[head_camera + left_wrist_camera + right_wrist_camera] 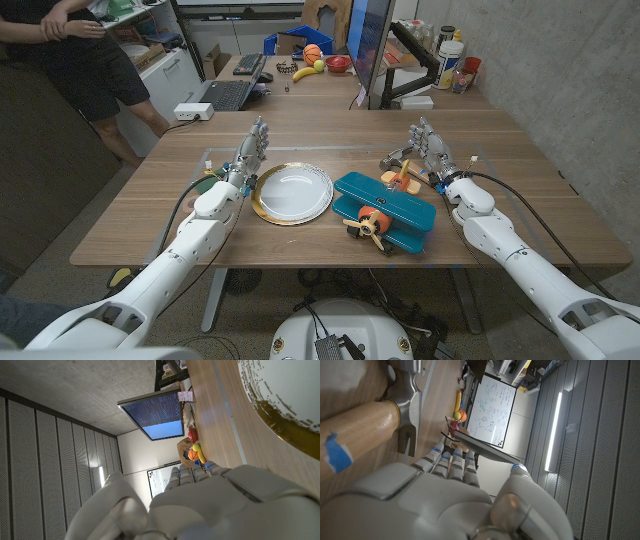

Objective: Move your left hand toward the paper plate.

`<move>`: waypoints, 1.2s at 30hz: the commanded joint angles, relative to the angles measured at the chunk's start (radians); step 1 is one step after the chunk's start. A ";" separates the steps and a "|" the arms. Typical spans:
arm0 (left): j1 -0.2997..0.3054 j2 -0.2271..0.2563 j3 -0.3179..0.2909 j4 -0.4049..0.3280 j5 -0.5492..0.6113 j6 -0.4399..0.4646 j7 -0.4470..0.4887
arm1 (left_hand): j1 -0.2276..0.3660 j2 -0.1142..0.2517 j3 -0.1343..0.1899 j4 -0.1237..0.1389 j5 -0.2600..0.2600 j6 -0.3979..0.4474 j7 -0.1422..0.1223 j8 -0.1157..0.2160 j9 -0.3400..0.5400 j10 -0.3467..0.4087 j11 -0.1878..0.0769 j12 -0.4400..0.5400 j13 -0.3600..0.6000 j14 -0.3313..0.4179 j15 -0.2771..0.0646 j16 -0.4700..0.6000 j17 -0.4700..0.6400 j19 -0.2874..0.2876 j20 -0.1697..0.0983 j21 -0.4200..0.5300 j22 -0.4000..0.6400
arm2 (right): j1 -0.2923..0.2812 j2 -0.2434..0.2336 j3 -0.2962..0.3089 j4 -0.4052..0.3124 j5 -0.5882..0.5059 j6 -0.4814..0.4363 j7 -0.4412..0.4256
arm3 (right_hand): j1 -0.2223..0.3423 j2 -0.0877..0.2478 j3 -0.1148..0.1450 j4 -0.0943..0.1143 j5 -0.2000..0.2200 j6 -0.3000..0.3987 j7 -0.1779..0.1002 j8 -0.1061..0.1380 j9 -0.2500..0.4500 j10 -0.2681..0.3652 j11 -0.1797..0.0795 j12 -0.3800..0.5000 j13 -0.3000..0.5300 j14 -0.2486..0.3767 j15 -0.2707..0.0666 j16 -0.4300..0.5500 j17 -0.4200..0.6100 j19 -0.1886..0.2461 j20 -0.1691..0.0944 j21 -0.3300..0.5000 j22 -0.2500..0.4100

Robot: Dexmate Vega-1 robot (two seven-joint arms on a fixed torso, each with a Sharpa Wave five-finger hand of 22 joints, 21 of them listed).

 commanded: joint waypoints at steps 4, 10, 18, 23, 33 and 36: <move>0.038 -0.254 -0.304 -0.025 0.277 0.108 -0.192 | 0.010 0.004 0.005 -0.001 0.004 -0.007 0.006 0.003 0.005 -0.011 0.001 0.003 0.005 -0.014 0.003 0.003 0.005 -0.011 -0.052 0.004 0.004 | -0.042 0.184 0.218 -0.031 -0.211 -0.099 0.120 | 0.007 0.001 0.004 -0.001 0.007 0.008 -0.002 0.005 0.004 0.007 -0.001 0.004 0.002 0.009 -0.001 0.005 0.004 0.008 -0.004 0.003 0.003; 0.038 -0.312 -0.373 -0.035 0.347 0.125 -0.242 | 0.011 0.005 0.003 -0.001 0.004 -0.009 0.006 0.002 0.005 -0.014 0.004 0.003 0.006 -0.019 0.005 0.002 0.005 -0.018 -0.048 0.002 0.004 | -0.047 0.241 0.277 -0.035 -0.273 -0.114 0.158 | 0.007 0.002 0.004 -0.001 0.007 0.008 -0.003 0.005 0.004 0.007 -0.001 0.004 0.002 0.009 0.000 0.005 0.004 0.009 -0.003 0.000 0.003; 0.043 -0.358 -0.430 -0.053 0.400 0.139 -0.277 | 0.011 0.007 0.002 -0.001 0.003 -0.010 0.007 0.002 0.005 -0.018 0.001 0.002 0.006 -0.023 0.006 0.001 0.005 -0.022 -0.046 0.001 0.004 | -0.043 0.295 0.327 -0.027 -0.331 -0.123 0.196 | 0.006 0.003 0.003 -0.002 0.007 0.008 -0.003 0.004 0.004 0.008 -0.001 0.004 0.002 0.010 0.000 0.005 0.003 0.010 -0.002 -0.003 0.003; 0.052 -0.376 -0.455 -0.062 0.416 0.139 -0.292 | 0.012 0.008 0.001 -0.002 0.003 -0.011 0.008 0.002 0.005 -0.019 0.001 0.001 0.006 -0.024 0.006 0.001 0.005 -0.024 -0.047 0.001 0.005 | -0.037 0.316 0.345 -0.023 -0.364 -0.121 0.210 | 0.006 0.004 0.003 -0.002 0.007 0.009 -0.004 0.004 0.004 0.008 -0.001 0.003 0.002 0.010 0.001 0.005 0.003 0.010 -0.001 -0.005 0.003; 0.066 -0.393 -0.483 -0.090 0.438 0.144 -0.300 | 0.012 0.010 0.000 -0.002 0.003 -0.011 0.008 0.002 0.005 -0.021 0.001 0.001 0.006 -0.028 0.006 0.001 0.005 -0.026 -0.047 0.001 0.005 | -0.028 0.348 0.370 -0.016 -0.400 -0.124 0.231 | 0.006 0.006 0.003 -0.002 0.007 0.010 -0.005 0.004 0.004 0.011 -0.003 0.004 0.002 0.011 0.000 0.005 0.003 0.013 -0.002 -0.009 0.003; 0.069 -0.394 -0.485 -0.096 0.446 0.144 -0.299 | 0.012 0.010 -0.001 -0.002 0.003 -0.011 0.008 0.002 0.005 -0.022 0.001 0.001 0.006 -0.029 0.006 0.001 0.005 -0.027 -0.046 0.001 0.005 | -0.027 0.353 0.375 -0.016 -0.408 -0.127 0.235 | 0.006 0.007 0.003 -0.003 0.007 0.010 -0.005 0.004 0.004 0.011 -0.002 0.003 0.002 0.011 0.000 0.005 0.003 0.013 -0.002 -0.010 0.003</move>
